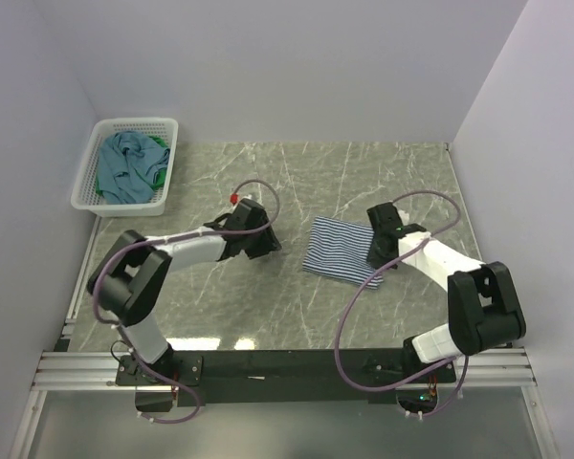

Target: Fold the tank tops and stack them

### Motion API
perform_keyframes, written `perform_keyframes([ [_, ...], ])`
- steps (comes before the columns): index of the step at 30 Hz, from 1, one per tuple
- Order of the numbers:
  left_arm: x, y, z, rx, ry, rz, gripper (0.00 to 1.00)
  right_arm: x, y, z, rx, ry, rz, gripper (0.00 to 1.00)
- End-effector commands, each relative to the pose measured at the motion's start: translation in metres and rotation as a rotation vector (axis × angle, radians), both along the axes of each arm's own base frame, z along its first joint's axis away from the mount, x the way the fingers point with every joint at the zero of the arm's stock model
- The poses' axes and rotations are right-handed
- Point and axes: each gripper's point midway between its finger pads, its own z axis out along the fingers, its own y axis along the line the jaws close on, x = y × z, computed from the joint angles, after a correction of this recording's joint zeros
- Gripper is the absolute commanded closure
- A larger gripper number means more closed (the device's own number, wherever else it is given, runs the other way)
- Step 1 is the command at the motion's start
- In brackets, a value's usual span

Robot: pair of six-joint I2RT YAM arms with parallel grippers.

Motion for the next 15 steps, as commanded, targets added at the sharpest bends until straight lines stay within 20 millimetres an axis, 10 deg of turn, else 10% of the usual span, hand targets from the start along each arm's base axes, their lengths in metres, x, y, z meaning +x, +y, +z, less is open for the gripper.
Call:
perform_keyframes([
  [1,0.013,-0.051,0.026,-0.12,-0.08,-0.09,0.5,-0.011,-0.02,0.007,-0.007,0.023,-0.085,1.0],
  [5,0.013,-0.076,0.013,-0.147,-0.057,-0.118,0.51,-0.014,-0.031,0.006,0.003,0.039,-0.142,0.99],
  [15,0.033,-0.117,-0.014,-0.144,-0.001,-0.052,0.65,-0.022,-0.067,0.044,0.001,-0.097,-0.322,0.41],
])
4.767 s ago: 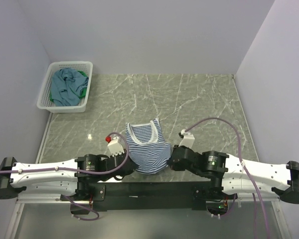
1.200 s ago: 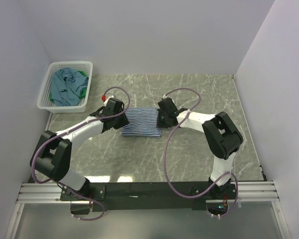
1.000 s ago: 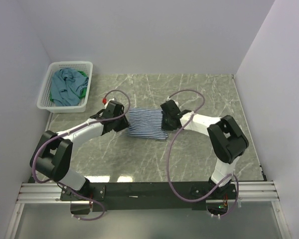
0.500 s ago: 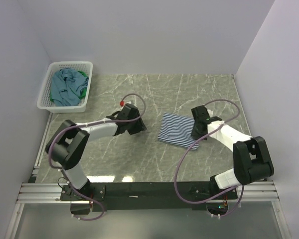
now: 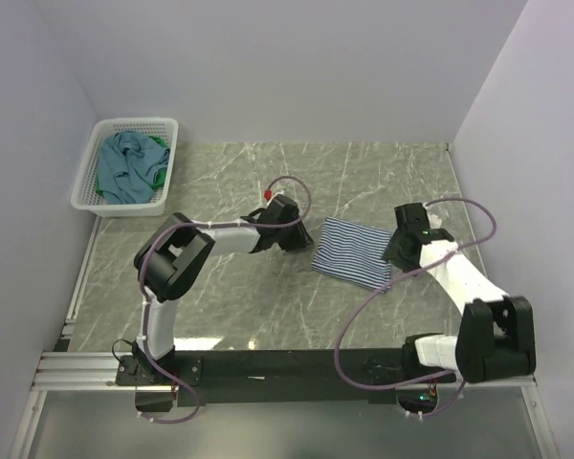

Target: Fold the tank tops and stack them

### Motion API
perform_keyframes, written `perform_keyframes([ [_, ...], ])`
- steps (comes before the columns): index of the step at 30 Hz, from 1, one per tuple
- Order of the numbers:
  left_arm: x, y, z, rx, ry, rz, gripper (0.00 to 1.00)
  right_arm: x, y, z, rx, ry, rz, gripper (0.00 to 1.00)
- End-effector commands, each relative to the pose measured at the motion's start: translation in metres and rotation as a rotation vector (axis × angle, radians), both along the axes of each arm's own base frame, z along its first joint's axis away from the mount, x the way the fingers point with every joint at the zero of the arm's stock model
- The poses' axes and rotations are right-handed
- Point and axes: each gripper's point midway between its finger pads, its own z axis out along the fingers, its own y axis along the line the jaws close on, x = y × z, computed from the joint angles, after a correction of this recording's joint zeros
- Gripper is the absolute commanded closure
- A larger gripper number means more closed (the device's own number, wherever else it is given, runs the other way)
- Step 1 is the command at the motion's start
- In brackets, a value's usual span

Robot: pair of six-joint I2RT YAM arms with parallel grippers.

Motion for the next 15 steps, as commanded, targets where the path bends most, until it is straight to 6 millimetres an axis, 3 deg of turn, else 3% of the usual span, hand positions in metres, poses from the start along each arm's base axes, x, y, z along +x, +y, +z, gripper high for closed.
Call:
perform_keyframes([
  [1,0.007,-0.03,0.009,-0.022,-0.022,0.002,0.68,-0.005,-0.018,0.032,-0.039,-0.109,-0.079,0.4],
  [3,-0.001,-0.035,-0.005,0.028,0.007,-0.014,0.73,-0.002,-0.02,0.052,-0.041,-0.165,-0.084,0.39],
  [7,-0.031,-0.06,-0.006,0.026,0.02,-0.074,0.76,0.001,-0.012,0.097,0.006,-0.278,-0.054,0.39],
  [11,-0.049,-0.069,-0.007,0.041,0.014,-0.068,0.79,0.006,-0.008,0.138,0.03,-0.363,-0.029,0.39],
  [15,-0.07,-0.086,-0.012,0.029,0.026,-0.093,0.8,0.006,-0.004,0.156,0.045,-0.404,-0.003,0.39],
])
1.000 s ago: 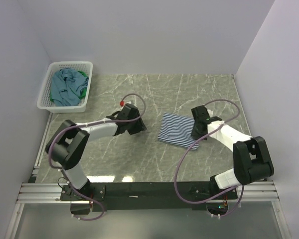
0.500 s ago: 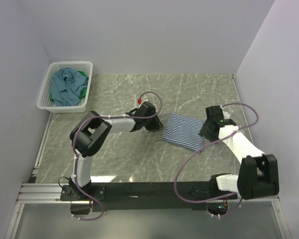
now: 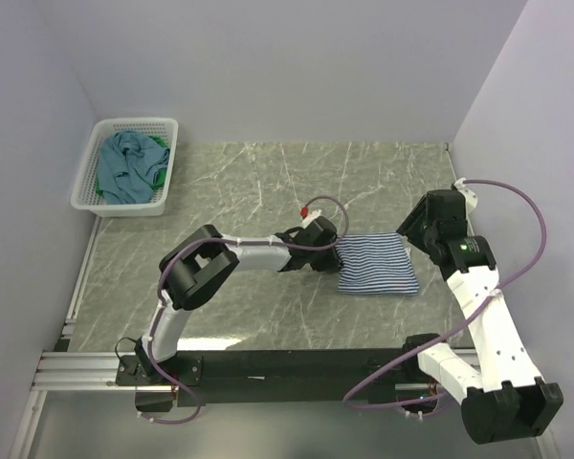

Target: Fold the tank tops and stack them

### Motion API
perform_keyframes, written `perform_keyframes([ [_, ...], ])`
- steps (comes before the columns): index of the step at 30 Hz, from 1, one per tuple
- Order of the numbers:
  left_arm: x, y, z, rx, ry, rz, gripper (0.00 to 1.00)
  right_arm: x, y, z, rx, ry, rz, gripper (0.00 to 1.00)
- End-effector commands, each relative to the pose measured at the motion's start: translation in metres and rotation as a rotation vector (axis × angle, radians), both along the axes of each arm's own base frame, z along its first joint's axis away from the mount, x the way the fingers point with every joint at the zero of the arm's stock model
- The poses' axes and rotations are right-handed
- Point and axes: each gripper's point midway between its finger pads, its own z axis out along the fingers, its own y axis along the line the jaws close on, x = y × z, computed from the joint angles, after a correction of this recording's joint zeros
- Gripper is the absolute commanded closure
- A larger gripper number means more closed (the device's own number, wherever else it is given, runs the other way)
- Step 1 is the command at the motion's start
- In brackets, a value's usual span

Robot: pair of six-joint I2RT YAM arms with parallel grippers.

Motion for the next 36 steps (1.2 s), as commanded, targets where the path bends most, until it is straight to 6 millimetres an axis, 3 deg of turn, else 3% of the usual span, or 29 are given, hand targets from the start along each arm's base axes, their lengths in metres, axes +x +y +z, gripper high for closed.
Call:
perform_keyframes([
  [1,-0.017,-0.013,-0.004,0.026,0.018,-0.01,0.8,-0.006,0.002,0.019,0.002,-0.027,0.028,0.39],
  [4,-0.027,-0.035,-0.014,0.05,0.026,-0.049,0.8,-0.007,0.004,0.025,0.006,-0.044,0.043,0.4],
  [6,-0.033,-0.055,-0.008,0.02,0.018,-0.076,0.8,-0.007,0.006,0.029,0.013,-0.057,0.051,0.4],
  [7,-0.034,-0.058,-0.017,0.032,0.03,-0.078,0.8,-0.007,0.006,0.03,0.018,-0.06,0.054,0.4],
  [9,-0.033,-0.076,-0.01,-0.001,0.024,-0.095,0.8,-0.008,0.01,0.033,0.032,-0.073,0.068,0.4],
  [11,-0.031,-0.083,-0.022,0.01,0.04,-0.096,0.8,-0.008,0.011,0.035,0.036,-0.083,0.076,0.4],
  [15,-0.025,-0.112,-0.01,-0.059,0.02,-0.116,0.79,-0.009,0.01,0.036,0.032,-0.084,0.076,0.41],
  [17,-0.023,-0.12,-0.014,-0.069,0.022,-0.128,0.78,-0.01,0.01,0.035,0.031,-0.088,0.074,0.41],
  [18,-0.018,-0.13,-0.002,-0.1,0.003,-0.132,0.76,-0.011,0.01,0.036,0.034,-0.096,0.071,0.41],
  [20,-0.019,-0.141,-0.007,-0.123,0.006,-0.163,0.75,-0.011,0.01,0.034,0.034,-0.097,0.07,0.41],
  [21,-0.016,-0.153,0.007,-0.163,-0.013,-0.177,0.73,-0.012,0.01,0.035,0.035,-0.1,0.071,0.41],
  [23,-0.018,-0.163,-0.002,-0.179,0.004,-0.207,0.73,-0.012,0.008,0.035,0.029,-0.104,0.064,0.41],
  [24,-0.017,-0.173,0.007,-0.208,-0.007,-0.218,0.73,-0.012,0.008,0.036,0.028,-0.105,0.064,0.41],
  [25,-0.019,-0.176,-0.001,-0.203,0.002,-0.225,0.73,-0.013,0.008,0.035,0.025,-0.101,0.062,0.41],
  [29,-0.025,-0.187,0.001,-0.258,0.018,-0.228,0.72,-0.013,0.008,0.041,0.029,-0.116,0.065,0.41],
  [30,-0.027,-0.185,-0.006,-0.253,0.031,-0.225,0.71,-0.013,0.009,0.041,0.031,-0.117,0.068,0.41],
  [31,-0.025,-0.187,0.005,-0.284,0.01,-0.222,0.7,-0.013,0.009,0.041,0.031,-0.116,0.068,0.41],
  [33,-0.02,-0.179,0.001,-0.277,0.007,-0.203,0.67,-0.013,0.011,0.042,0.037,-0.115,0.077,0.41],
  [35,-0.012,-0.174,0.021,-0.309,-0.019,-0.195,0.66,-0.013,0.012,0.042,0.042,-0.118,0.083,0.41],
  [36,-0.006,-0.161,0.012,-0.288,-0.009,-0.177,0.65,-0.012,0.013,0.043,0.045,-0.125,0.091,0.41],
])
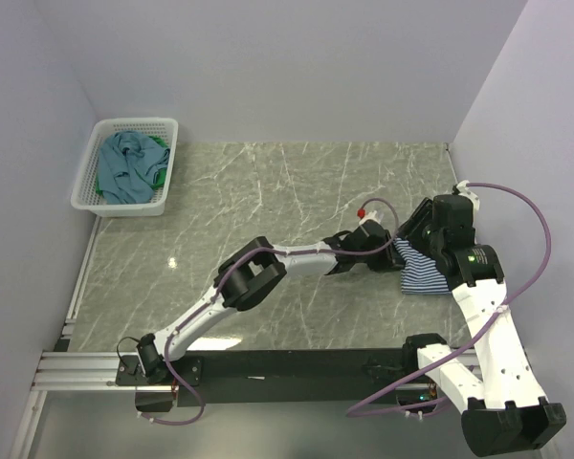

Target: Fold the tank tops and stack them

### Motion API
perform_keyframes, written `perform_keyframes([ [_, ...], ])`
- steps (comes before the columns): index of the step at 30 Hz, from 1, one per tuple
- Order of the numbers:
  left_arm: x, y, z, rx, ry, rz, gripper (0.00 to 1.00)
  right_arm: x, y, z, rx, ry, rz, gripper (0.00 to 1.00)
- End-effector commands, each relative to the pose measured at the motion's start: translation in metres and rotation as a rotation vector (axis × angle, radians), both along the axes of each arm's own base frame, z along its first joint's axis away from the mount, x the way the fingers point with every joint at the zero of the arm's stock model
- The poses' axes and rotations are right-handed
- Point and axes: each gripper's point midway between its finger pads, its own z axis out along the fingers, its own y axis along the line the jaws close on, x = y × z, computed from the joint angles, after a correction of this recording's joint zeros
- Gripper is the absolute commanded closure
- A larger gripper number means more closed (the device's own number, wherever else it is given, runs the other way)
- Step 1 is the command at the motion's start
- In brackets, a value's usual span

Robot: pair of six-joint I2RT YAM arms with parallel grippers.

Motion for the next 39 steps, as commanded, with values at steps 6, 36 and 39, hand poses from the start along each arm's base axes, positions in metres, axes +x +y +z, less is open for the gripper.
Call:
perform_keyframes([
  [6,0.01,0.063,0.056,0.006,-0.114,0.017,0.61,0.005,0.004,0.024,0.009,-0.072,0.032,0.4],
  [36,0.266,0.691,0.212,0.577,-0.264,1.199,0.43,0.087,0.169,-0.012,0.052,-0.075,0.529,0.33],
  [39,0.289,0.71,0.181,0.634,-0.182,1.218,0.44,0.095,0.173,-0.02,0.043,-0.05,0.537,0.34],
])
